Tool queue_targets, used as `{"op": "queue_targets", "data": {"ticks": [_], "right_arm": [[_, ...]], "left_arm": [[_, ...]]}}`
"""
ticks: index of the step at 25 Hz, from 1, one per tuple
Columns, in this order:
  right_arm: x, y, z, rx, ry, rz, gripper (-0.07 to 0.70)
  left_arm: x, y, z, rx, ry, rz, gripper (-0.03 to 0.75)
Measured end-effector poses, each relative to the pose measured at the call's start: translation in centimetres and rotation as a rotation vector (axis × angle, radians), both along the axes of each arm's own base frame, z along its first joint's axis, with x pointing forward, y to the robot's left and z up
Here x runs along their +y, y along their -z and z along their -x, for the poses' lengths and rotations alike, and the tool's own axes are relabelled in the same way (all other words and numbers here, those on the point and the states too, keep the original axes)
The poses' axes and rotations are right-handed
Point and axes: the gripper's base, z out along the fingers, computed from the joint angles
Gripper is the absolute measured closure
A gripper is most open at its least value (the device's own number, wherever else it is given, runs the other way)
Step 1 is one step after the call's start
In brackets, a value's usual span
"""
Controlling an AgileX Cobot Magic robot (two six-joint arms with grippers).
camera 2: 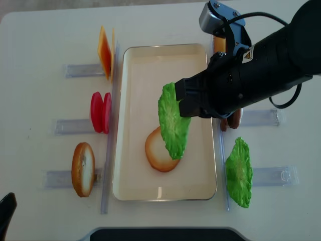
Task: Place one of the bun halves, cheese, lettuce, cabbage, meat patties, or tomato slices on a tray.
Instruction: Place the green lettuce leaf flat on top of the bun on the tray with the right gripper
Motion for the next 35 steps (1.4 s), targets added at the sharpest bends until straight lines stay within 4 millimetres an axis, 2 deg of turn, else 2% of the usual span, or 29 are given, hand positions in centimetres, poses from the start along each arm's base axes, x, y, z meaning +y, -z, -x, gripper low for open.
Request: {"op": "queue_targets", "data": {"ticks": [5, 14, 20, 35], "right_arm": [[0.5, 1.2, 0.2, -0.025, -0.004, -0.131, 0.578], [0.6, 2.7, -0.1, -0.066, -0.023, -0.122, 0.578], [0.8, 2.7, 0.0, -0.053, -0.04, -0.144, 0.578], [0.9, 2.5, -0.2, -0.051, -0.008, -0.168, 0.578]], "left_arm": [[0.0, 0.0, 0.0, 0.0, 0.0, 0.0, 0.445], [0.0, 0.0, 0.0, 0.0, 0.0, 0.0, 0.463], [0.0, 0.0, 0.0, 0.0, 0.0, 0.0, 0.477], [0.0, 0.0, 0.0, 0.0, 0.0, 0.0, 0.585]]}}
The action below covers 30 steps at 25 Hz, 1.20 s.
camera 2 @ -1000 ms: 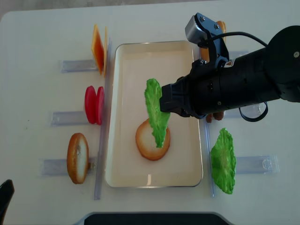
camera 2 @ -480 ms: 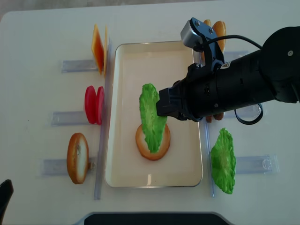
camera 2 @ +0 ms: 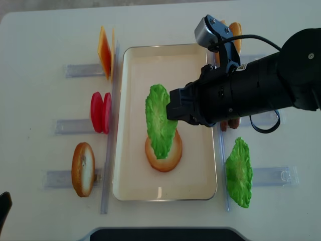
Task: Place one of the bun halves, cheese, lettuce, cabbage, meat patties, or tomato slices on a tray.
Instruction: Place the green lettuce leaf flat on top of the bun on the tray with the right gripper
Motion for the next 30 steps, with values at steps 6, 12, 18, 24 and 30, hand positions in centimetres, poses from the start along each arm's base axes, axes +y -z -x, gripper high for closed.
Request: {"op": "queue_targets", "data": {"ticks": [6, 12, 18, 24, 30], "right_arm": [[0.0, 0.0, -0.1, -0.012, 0.0, 0.002, 0.578], [0.3, 1.0, -0.4, 0.011, -0.009, 0.023, 0.578], [0.3, 1.6, -0.9, 0.03, 0.006, 0.024, 0.578], [0.0, 2.6, -1.8, 0.054, 0.02, 0.039, 0.578], [1.3, 4.0, -2.0, 0.105, -0.015, -0.024, 0.578]], "left_arm": [[0.0, 0.0, 0.0, 0.0, 0.0, 0.0, 0.599], [0.0, 0.0, 0.0, 0.0, 0.0, 0.0, 0.61], [0.0, 0.0, 0.0, 0.0, 0.0, 0.0, 0.612], [0.0, 0.0, 0.0, 0.0, 0.0, 0.0, 0.637], [0.0, 0.0, 0.0, 0.0, 0.0, 0.0, 0.693]]}}
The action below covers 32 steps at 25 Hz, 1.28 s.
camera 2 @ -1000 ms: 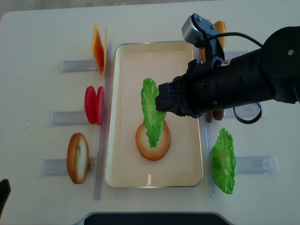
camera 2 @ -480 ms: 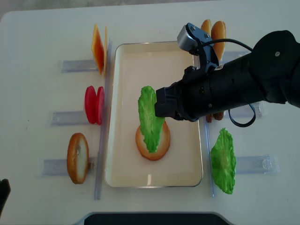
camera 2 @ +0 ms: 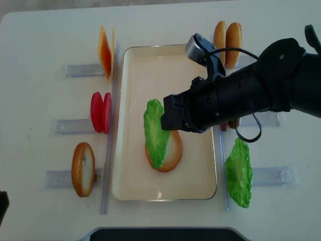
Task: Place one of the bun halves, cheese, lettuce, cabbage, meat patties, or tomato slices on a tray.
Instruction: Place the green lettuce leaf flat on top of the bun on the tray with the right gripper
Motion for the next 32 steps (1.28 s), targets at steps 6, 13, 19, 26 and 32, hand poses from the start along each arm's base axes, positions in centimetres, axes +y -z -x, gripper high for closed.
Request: {"op": "queue_targets", "data": {"ticks": [6, 13, 19, 26, 32], "right_arm": [[0.4, 0.4, -0.1, 0.011, -0.014, -0.038, 0.578], [0.8, 1.4, -0.5, 0.036, -0.008, -0.044, 0.578], [0.9, 1.4, -0.6, 0.025, -0.009, -0.055, 0.578], [0.9, 1.4, -0.6, 0.027, -0.014, -0.056, 0.578], [1.4, 1.5, -0.1, 0.036, -0.041, -0.058, 0.578]], "left_arm": [[0.0, 0.0, 0.0, 0.0, 0.0, 0.0, 0.714], [0.0, 0.0, 0.0, 0.0, 0.0, 0.0, 0.715], [0.0, 0.0, 0.0, 0.0, 0.0, 0.0, 0.715], [0.0, 0.0, 0.0, 0.0, 0.0, 0.0, 0.715], [0.0, 0.0, 0.0, 0.0, 0.0, 0.0, 0.715]]}}
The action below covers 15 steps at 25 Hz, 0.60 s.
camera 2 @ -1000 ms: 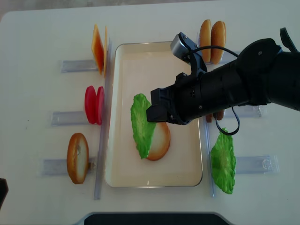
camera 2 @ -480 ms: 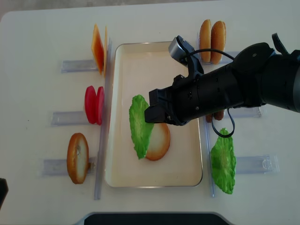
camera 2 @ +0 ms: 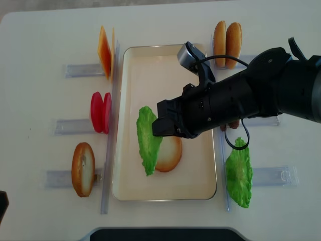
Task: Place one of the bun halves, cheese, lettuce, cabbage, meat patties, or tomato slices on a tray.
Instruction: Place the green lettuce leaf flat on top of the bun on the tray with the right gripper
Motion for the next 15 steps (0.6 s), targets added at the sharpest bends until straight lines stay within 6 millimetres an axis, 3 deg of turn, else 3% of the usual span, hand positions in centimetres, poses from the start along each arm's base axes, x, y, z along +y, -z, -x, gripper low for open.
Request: {"op": "queue_targets", "data": {"ticks": [6, 15], "right_arm": [[0.3, 1.4, -0.2, 0.041, -0.014, 0.02, 0.578], [-0.5, 1.4, -0.9, 0.03, -0.005, 0.012, 0.578]], "left_arm": [[0.0, 0.0, 0.0, 0.0, 0.0, 0.0, 0.715], [0.0, 0.0, 0.0, 0.0, 0.0, 0.0, 0.715]]}}
